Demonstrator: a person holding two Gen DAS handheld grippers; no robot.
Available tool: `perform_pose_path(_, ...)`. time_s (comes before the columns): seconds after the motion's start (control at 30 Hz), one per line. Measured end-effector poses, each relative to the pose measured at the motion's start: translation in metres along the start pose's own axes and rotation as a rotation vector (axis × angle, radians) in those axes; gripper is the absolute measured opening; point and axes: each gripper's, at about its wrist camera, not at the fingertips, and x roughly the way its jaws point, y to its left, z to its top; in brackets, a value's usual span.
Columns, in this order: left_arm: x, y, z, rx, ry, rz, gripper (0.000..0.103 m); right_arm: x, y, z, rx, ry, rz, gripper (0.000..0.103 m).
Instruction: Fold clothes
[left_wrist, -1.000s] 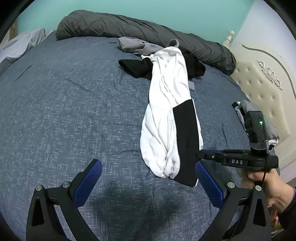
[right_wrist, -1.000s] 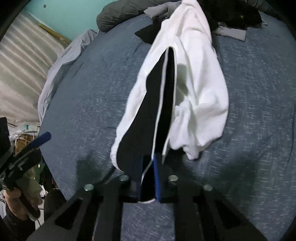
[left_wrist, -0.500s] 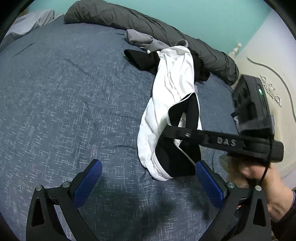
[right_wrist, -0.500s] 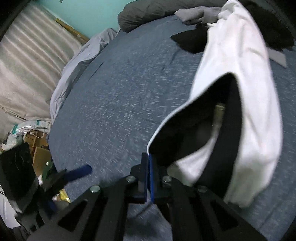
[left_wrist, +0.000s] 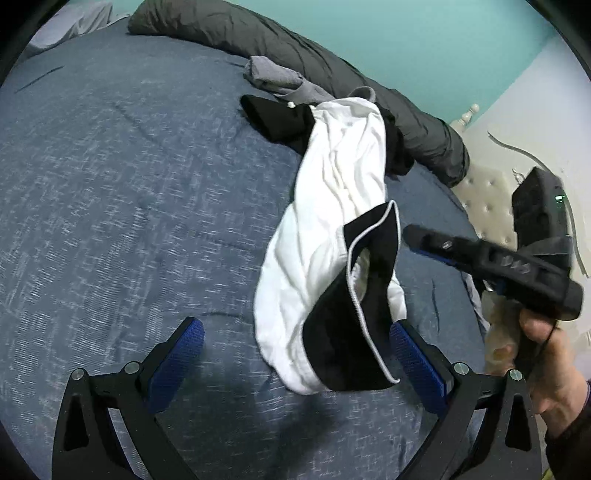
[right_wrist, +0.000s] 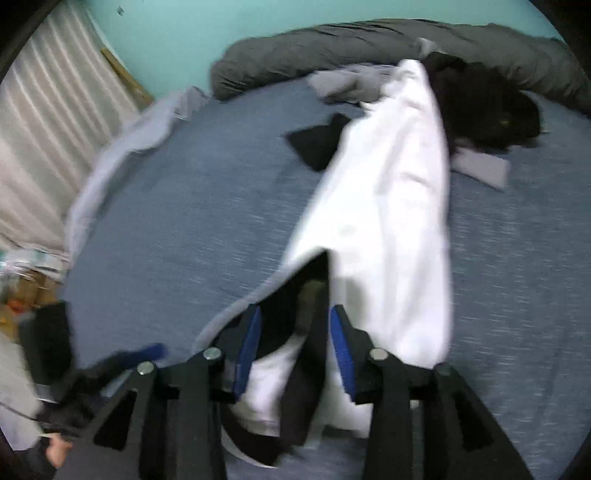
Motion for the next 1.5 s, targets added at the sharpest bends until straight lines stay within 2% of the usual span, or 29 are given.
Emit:
perform_pose_path(0.1,0.006,-0.004,-0.001,0.01,0.003,-0.008,0.103,0.011,-0.014,-0.006,0.031,0.019,-0.019,0.043)
perform_pose_path(0.33,0.02,-0.011,-0.003,0.032,0.014,-0.022,0.102,0.031,-0.021,0.003,0.047,0.0,0.009,0.043)
perform_pose_path(0.4,0.025,-0.01,-0.005,0.039,0.028,-0.019,0.09,0.036,-0.02,0.005,0.047,0.006,0.036,0.043)
perform_pose_path(0.43,0.027,-0.009,-0.006,0.042,0.036,-0.017,0.086,0.038,-0.02,0.005,0.043,0.01,0.041,0.036)
perform_pose_path(0.47,0.03,-0.008,-0.007,0.045,0.044,-0.015,0.076,0.04,-0.02,0.006,0.039,0.013,0.045,0.02)
perform_pose_path(0.5,0.032,-0.008,-0.008,0.047,0.054,-0.014,0.067,0.04,-0.02,0.007,0.033,0.009,0.042,0.013)
perform_pose_path(0.57,0.037,-0.006,-0.011,0.053,0.075,-0.012,0.06,0.038,-0.02,0.008,0.023,-0.004,0.037,0.004)
perform_pose_path(0.63,0.04,-0.005,-0.013,0.062,0.087,-0.012,0.049,0.03,-0.025,0.008,0.029,-0.024,0.035,0.003)
perform_pose_path(0.7,0.04,-0.007,-0.013,0.091,0.091,-0.005,0.026,0.02,-0.031,0.007,0.04,-0.04,0.032,0.002)
perform_pose_path(0.77,0.035,-0.007,-0.011,0.103,0.083,0.003,0.016,0.011,-0.035,0.007,0.048,-0.056,0.027,0.002)
perform_pose_path(0.83,0.028,-0.007,-0.008,0.108,0.07,0.012,0.012,-0.005,-0.038,0.006,0.049,-0.075,0.024,0.002)
perform_pose_path(0.87,0.025,-0.006,-0.007,0.11,0.064,0.016,0.005,-0.014,-0.039,0.006,0.049,-0.085,0.023,0.002)
perform_pose_path(0.9,0.021,-0.007,-0.005,0.116,0.058,0.019,0.003,-0.022,-0.039,0.006,0.049,-0.095,0.026,0.002)
perform_pose_path(1.13,-0.023,-0.029,0.016,0.187,-0.001,0.047,0.001,-0.08,-0.015,0.008,0.03,-0.186,0.056,0.002)
perform_pose_path(1.5,-0.156,-0.105,0.093,0.339,-0.191,0.086,0.001,-0.222,0.038,0.039,-0.03,-0.406,0.121,0.001)
